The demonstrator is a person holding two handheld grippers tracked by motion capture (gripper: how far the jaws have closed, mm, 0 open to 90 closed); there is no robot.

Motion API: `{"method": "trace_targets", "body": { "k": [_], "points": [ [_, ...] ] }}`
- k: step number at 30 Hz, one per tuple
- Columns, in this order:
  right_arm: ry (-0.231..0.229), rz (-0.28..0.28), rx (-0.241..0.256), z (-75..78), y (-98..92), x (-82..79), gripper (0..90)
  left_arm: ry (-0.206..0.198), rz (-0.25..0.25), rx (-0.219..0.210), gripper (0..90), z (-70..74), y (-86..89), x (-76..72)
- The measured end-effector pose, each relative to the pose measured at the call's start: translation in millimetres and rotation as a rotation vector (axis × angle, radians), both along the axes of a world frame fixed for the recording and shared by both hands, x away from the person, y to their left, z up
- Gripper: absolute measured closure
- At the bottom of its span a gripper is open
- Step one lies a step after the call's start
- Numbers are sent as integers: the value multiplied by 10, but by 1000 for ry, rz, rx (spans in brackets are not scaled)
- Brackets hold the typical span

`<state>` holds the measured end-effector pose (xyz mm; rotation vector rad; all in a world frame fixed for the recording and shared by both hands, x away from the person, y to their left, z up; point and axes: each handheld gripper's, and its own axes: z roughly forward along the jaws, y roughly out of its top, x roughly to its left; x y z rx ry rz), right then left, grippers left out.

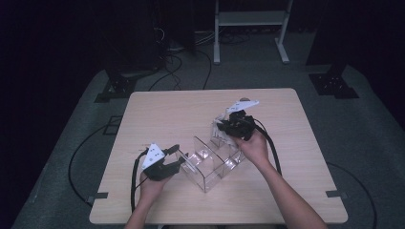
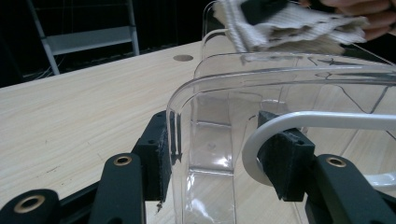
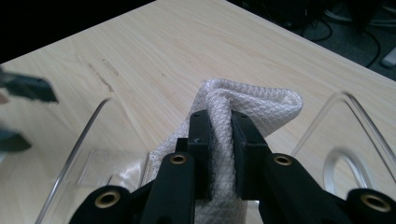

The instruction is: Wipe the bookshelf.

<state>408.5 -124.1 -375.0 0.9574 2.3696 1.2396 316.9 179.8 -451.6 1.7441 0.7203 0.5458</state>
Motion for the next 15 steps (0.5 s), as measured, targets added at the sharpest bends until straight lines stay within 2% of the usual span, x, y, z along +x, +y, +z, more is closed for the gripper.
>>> {"method": "trace_targets", "body": {
  "k": [4, 10, 12, 15],
  "points": [
    [-21, 10, 26, -32, -167, -169, 790, 0, 4, 4, 481, 2, -3, -4],
    [-28, 5, 82, -92, -401, -388, 792, 5, 10, -7, 480, -3, -21, -7],
    [-45, 5, 96, -79, -440, -432, 792, 5, 13, -5, 480, -1, -27, -8],
    [-62, 19, 145, -11, -478, -533, 793, 5, 15, -6, 479, -3, -27, -10]
  ]
}}
